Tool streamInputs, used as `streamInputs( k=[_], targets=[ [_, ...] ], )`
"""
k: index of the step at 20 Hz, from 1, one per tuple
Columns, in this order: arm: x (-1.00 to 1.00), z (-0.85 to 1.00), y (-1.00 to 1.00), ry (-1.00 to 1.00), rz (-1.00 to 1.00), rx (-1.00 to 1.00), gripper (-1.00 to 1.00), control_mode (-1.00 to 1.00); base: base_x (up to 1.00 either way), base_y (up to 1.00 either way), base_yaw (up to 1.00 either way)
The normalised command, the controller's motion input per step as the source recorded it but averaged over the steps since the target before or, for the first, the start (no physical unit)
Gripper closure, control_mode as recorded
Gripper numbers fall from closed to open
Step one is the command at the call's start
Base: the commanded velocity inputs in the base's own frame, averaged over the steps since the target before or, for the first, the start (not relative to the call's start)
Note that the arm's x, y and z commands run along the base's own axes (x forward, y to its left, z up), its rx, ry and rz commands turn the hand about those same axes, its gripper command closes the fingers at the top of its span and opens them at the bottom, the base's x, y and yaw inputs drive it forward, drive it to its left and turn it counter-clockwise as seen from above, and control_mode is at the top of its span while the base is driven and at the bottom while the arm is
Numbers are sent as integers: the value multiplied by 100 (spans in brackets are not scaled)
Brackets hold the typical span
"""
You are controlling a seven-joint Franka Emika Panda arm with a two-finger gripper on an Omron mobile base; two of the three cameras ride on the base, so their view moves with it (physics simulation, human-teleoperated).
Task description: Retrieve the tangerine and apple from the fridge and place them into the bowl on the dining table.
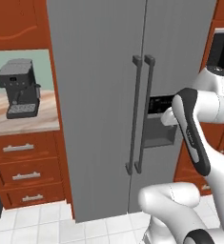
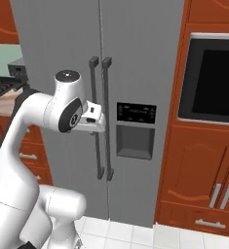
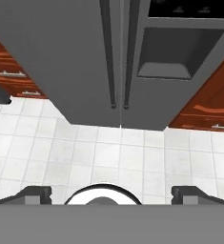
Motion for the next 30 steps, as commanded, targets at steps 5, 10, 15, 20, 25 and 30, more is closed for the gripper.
streamInputs(
  k=[5, 10, 15, 20, 25, 30],
  targets=[
    [0, 0, 0, 0, 0, 0, -100, 100, -40, 0, 2],
    [0, 0, 0, 0, 0, 0, -100, 100, -47, 0, 3],
    [0, 0, 0, 0, 0, 0, -100, 100, -29, 0, 4],
    [12, -3, 0, 0, 3, 0, -100, -100, 0, 0, 2],
    [9, -1, 0, -7, 4, 0, -100, -100, 0, 0, 0],
    [14, 6, 1, -26, 7, -2, -100, -100, 0, 0, 0]
  ],
)
